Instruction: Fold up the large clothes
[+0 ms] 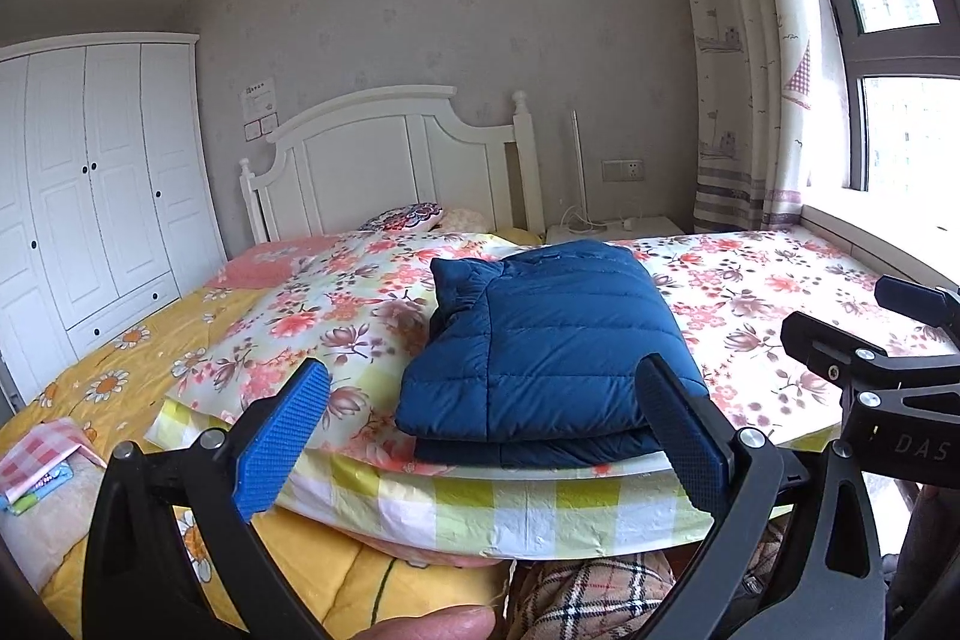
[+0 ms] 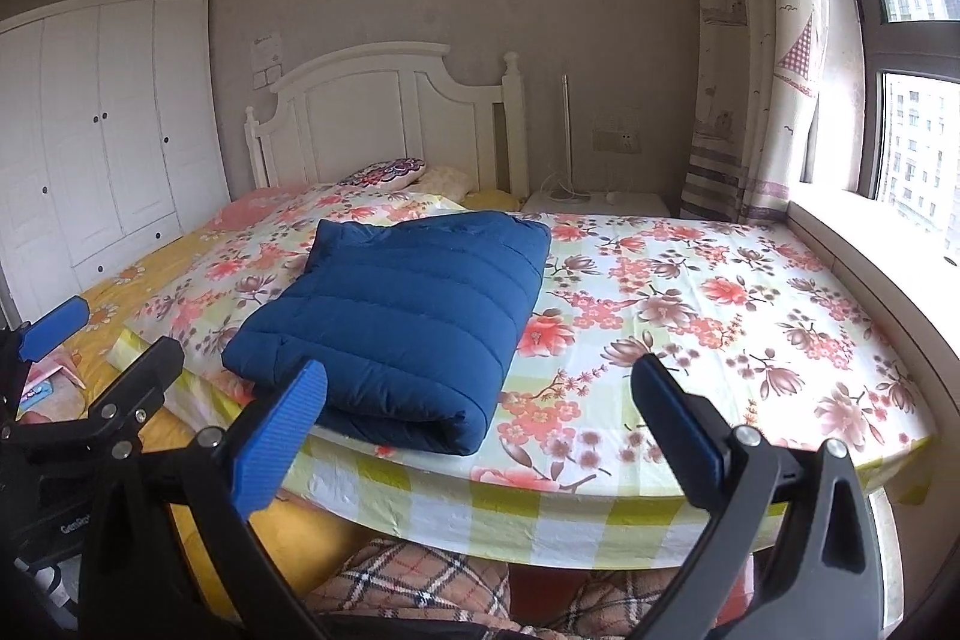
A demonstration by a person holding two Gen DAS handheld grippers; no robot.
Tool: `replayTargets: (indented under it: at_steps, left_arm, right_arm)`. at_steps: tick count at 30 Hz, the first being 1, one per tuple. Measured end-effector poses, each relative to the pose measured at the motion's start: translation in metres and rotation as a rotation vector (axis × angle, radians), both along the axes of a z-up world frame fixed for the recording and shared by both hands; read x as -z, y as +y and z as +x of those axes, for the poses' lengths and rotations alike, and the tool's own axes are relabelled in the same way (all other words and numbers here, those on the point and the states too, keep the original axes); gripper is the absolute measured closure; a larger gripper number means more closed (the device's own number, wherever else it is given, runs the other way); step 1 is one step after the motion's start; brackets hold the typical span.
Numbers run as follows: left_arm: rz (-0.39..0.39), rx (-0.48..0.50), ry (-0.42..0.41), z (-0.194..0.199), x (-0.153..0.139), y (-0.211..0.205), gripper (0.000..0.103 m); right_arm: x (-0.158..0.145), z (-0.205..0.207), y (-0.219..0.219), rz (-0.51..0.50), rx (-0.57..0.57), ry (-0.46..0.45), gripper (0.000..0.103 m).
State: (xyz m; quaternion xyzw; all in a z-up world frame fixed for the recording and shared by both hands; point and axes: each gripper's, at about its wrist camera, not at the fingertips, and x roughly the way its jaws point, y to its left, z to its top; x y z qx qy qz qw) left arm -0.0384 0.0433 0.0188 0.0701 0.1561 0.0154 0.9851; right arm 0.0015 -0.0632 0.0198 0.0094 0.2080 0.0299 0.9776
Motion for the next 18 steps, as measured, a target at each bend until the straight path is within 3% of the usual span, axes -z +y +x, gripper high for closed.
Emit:
replayTargets:
  at_steps: [18]
  left_arm:
    - [-0.033,0.008,0.018,0.0021,0.0005,0.0065,0.005]
  right_arm:
    - [-0.0040,-0.0089,0.0066,-0.030,-0.005,-0.017,0.002]
